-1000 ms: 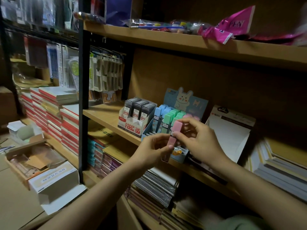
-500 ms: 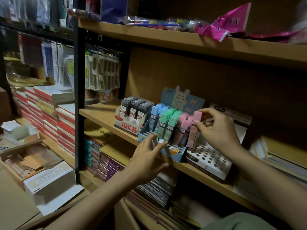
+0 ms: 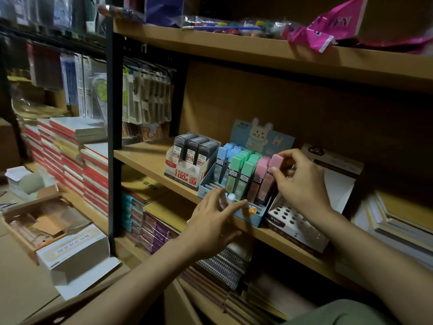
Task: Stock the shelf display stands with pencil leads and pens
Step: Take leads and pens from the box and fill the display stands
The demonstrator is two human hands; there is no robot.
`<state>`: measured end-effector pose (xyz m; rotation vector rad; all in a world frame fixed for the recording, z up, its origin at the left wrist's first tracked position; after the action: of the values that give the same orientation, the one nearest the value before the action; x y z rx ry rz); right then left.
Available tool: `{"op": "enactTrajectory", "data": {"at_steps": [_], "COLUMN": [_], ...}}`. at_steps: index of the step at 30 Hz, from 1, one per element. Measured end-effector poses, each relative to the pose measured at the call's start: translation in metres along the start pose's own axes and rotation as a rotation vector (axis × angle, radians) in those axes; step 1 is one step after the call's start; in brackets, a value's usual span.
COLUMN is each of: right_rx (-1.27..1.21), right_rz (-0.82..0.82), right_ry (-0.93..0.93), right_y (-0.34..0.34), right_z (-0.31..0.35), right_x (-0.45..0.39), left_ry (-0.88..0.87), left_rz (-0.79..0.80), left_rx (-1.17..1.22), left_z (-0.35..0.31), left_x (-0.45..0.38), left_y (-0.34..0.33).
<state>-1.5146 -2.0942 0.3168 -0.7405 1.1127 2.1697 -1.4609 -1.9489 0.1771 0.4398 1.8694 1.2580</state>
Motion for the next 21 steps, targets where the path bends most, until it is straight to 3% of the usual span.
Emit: {"op": "enactTrajectory", "data": {"at_steps": [9, 21], "right_rx": [0.032, 0.147], "right_rz": [0.117, 0.091], "right_ry": [-0.01, 0.025], "right_y": [-0.014, -0.008], "right_z": [-0.009, -0.007], "right_x": [0.014, 0.017], "left_ry": [0.004, 0.004], "left_rz": [0.041, 0.068], "left_rx": [-0.026, 0.026], "left_z": [0.003, -0.001], "left_x": [0.001, 0.0], "left_y": [-0.004, 0.004]}}
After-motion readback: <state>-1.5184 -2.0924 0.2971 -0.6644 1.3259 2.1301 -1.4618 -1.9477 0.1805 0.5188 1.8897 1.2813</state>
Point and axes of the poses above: each hand's wrist, its own x-axis away from the middle knuckle, its own y-axis out of the back of the hand, z = x × y, the point moved 10 cm from there along -x, towards the middle knuckle, and after that the axes turned 7 degrees about -x, right-handed, at the moved point
